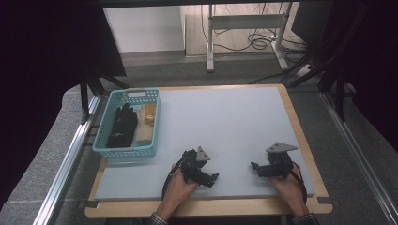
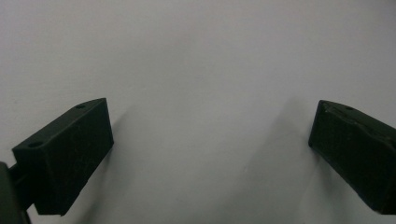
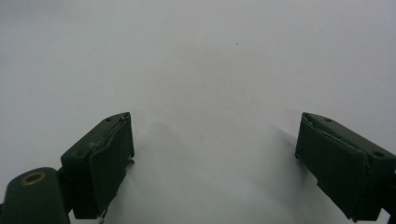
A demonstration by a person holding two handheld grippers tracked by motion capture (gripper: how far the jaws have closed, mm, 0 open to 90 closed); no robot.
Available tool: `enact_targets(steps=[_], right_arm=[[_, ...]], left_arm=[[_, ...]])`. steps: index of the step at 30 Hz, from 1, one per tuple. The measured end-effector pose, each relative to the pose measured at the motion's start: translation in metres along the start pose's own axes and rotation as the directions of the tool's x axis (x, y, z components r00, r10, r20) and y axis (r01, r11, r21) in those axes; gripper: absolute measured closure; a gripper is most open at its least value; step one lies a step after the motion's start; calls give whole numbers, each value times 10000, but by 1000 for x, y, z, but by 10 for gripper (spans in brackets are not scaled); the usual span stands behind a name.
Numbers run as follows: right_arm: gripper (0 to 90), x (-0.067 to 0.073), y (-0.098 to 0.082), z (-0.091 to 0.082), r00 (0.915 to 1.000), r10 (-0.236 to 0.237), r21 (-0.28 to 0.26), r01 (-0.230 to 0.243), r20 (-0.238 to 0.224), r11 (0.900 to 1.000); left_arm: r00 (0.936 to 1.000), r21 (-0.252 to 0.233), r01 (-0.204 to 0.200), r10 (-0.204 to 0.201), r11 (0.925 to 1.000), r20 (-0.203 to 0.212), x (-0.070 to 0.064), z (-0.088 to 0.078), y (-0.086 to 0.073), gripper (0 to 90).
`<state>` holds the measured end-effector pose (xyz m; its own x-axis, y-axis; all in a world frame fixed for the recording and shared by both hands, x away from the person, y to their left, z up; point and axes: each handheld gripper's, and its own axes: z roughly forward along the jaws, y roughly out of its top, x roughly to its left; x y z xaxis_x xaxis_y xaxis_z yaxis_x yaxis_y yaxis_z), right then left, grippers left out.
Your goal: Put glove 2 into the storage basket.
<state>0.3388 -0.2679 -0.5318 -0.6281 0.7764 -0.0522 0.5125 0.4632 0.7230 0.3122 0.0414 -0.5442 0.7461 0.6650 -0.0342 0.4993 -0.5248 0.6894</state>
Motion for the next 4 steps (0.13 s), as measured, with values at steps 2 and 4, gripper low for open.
enact_targets(steps=[2,4], right_arm=[[110,0,0,0,10000,0,-3,0,-5,10000],[109,0,0,0,10000,2,1,-2,-2,10000]], left_arm=[[10000,3,-4,4,10000,-16,0,0,0,0],[10000,2,-4,4,10000,-14,0,0,0,0]])
